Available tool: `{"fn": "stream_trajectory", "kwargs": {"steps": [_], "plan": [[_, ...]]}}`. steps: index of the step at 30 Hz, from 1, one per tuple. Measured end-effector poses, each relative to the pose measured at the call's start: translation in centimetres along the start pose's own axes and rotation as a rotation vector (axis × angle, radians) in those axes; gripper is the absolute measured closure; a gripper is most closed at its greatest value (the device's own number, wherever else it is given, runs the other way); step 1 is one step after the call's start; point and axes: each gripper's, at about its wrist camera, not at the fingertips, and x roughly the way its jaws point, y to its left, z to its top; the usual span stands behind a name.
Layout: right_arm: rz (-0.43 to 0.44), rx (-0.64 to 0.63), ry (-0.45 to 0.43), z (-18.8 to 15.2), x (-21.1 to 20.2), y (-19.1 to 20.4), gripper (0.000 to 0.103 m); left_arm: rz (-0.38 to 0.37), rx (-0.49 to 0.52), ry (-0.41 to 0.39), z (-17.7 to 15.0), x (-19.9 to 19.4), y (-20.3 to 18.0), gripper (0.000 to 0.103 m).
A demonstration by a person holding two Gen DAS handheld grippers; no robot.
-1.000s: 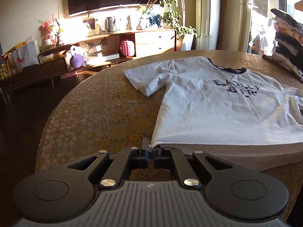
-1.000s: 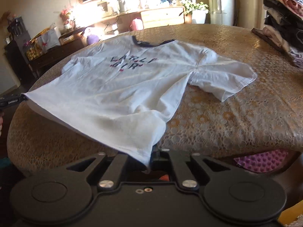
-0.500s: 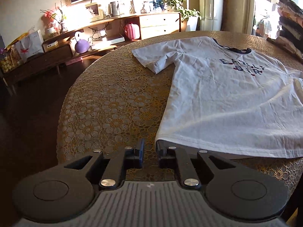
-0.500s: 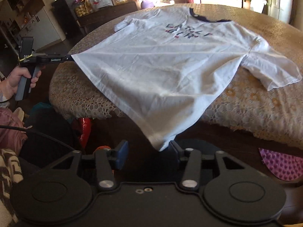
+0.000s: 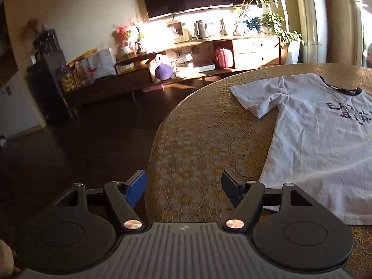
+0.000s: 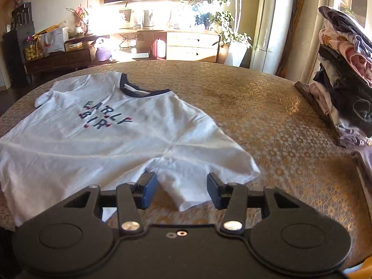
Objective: Fold clothes
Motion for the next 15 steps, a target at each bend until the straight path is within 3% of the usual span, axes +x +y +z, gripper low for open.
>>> {"fn": "stream_trajectory", "kwargs": {"steps": [3,8,15], "plan": [[-0.019,-0.069,0.000,1.6,2.5,-1.7,0.000,-0.042,-0.057,0.006,0.3,-0.5,0.2,0.032],[-0.026,-0.083,0.095,1.9,7.1,-5.7,0.000,-0.228,-0.150,-0.009,1.6,0.9,-4.1,0.032],[0.078,0.018,0.158,0.3,10.4,-8.9,0.000,-0.290,-0.194,0.065,1.8,4.1,-8.9,0.032]]}}
